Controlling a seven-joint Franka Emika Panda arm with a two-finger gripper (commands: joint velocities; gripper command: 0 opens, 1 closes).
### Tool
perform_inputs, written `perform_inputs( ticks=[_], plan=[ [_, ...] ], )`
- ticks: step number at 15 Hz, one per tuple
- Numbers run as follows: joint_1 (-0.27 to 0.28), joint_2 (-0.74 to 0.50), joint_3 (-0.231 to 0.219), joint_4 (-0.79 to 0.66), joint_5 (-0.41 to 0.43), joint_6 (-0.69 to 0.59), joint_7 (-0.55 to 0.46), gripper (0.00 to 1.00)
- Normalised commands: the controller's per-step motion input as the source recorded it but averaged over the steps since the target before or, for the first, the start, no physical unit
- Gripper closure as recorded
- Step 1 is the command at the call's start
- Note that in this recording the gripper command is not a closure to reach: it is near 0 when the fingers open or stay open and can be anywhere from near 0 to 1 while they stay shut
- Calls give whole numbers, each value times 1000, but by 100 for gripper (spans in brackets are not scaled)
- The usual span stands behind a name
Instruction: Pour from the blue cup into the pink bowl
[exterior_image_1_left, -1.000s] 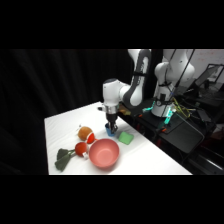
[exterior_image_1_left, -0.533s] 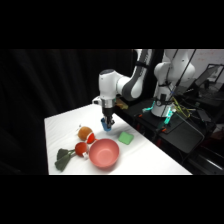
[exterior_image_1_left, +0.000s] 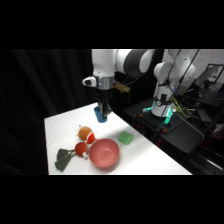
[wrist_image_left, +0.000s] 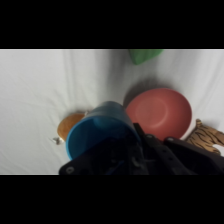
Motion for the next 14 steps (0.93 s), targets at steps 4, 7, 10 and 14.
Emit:
perform_inputs(
  ticks=[4, 7, 10, 14],
  plan=[
    [104, 306, 173, 462, 227, -161, -214, 9],
    [-66, 511, 157, 568, 712, -134, -794, 10],
    [-286, 515, 183, 538, 737, -303, -947, 10],
    [-374, 378, 200, 477, 529, -551, -766, 10]
  ],
)
